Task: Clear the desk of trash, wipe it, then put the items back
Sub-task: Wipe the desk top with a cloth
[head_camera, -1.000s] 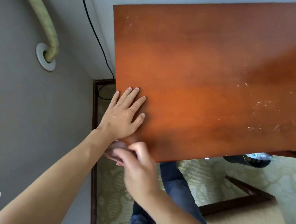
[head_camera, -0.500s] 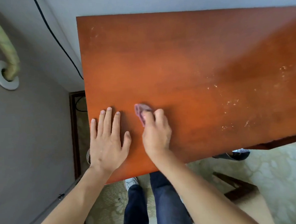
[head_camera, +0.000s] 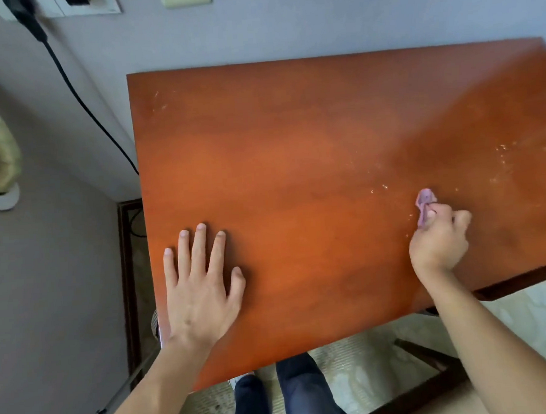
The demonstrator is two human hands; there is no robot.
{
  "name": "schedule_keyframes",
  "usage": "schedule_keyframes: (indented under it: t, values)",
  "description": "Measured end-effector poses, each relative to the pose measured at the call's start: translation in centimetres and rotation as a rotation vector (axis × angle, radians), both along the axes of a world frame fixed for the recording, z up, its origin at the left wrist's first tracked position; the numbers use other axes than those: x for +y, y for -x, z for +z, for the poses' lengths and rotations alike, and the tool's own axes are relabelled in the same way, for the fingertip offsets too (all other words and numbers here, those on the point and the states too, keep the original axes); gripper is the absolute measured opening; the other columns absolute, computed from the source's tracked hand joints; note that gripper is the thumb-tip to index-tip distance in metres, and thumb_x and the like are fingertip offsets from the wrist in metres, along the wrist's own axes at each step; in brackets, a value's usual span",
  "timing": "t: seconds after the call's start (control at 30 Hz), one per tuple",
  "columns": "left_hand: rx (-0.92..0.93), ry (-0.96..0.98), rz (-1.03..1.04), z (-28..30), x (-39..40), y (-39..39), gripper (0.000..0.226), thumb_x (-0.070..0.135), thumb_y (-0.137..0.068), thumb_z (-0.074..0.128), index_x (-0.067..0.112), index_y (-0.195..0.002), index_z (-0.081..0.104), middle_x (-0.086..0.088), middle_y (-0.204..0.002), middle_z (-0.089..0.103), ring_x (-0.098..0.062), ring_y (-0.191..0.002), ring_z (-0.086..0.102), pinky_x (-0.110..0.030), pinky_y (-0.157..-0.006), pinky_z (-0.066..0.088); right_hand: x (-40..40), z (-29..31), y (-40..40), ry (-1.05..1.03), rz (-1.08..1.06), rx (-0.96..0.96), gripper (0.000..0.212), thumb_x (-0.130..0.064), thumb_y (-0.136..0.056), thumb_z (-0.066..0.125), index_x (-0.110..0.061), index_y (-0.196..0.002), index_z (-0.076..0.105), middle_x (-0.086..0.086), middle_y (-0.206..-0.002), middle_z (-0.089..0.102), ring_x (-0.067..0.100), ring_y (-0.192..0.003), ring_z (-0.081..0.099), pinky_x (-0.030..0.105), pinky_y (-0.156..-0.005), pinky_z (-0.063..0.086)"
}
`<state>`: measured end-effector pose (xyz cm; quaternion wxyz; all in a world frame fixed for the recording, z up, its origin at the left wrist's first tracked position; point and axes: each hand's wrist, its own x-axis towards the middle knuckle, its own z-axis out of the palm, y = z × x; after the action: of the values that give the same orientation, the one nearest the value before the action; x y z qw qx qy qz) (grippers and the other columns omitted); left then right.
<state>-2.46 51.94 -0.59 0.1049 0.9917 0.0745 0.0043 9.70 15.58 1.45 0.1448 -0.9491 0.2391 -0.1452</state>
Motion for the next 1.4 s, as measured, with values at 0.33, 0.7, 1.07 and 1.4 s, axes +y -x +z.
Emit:
schedule_keyframes:
  t: [0.33, 0.7, 1.07, 1.4]
  values:
    - [-0.099, 0.044, 0.025, -0.4, -0.1, 0.4, 0.068, 0.039, -0.091, 0.053, 0.003, -0.148, 0.048, -0.016, -0.164, 0.036, -0.033, -0.156, 0.022, -0.059, -0.126, 0.017, 27.5, -0.1, 1.3, -0.114, 0.903, 0.052, 0.025, -0.014, -0.094, 0.045, -0.018, -0.105, 0.067, 0.003, -0.104, 0.059, 0.025, -0.094, 0.058, 0.036, -0.076, 0.051]
    - [-0.053, 0.067, 0.007, -0.2, 0.0, 0.3, 0.070, 0.043, -0.088, 0.055, 0.015, -0.152, 0.050, -0.008, -0.168, 0.028, -0.030, -0.158, 0.017, -0.060, -0.124, 0.020, 13.8, -0.8, -7.2, -0.089, 0.315, 0.028, 0.022, -0.012, -0.096, 0.058, -0.014, -0.117, 0.065, 0.013, -0.110, 0.050, 0.045, -0.089, 0.061, 0.038, -0.072, 0.043]
    - [-0.399, 0.143, 0.267, -0.3, 1.4, 2.8, 0.029, 0.022, -0.084, 0.060, 0.005, -0.107, 0.062, -0.017, -0.104, 0.057, -0.036, -0.082, 0.054, -0.041, -0.070, 0.038, 43.2, 0.3, 0.8, -0.114, 1.567, 0.193, 0.023, -0.011, -0.099, 0.049, -0.013, -0.114, 0.067, 0.010, -0.106, 0.054, 0.030, -0.080, 0.057, 0.045, -0.067, 0.054]
    - [-0.190, 0.044, 0.409, -1.3, 2.2, 2.3, 0.065, 0.041, -0.065, 0.064, 0.004, -0.118, 0.072, -0.018, -0.123, 0.064, -0.043, -0.112, 0.064, -0.052, -0.092, 0.047, 31.0, -0.2, -22.1, -0.210, 0.559, -0.091, 0.039, -0.043, -0.093, 0.041, -0.019, -0.109, 0.067, 0.008, -0.107, 0.054, 0.042, -0.084, 0.066, 0.050, -0.078, 0.056]
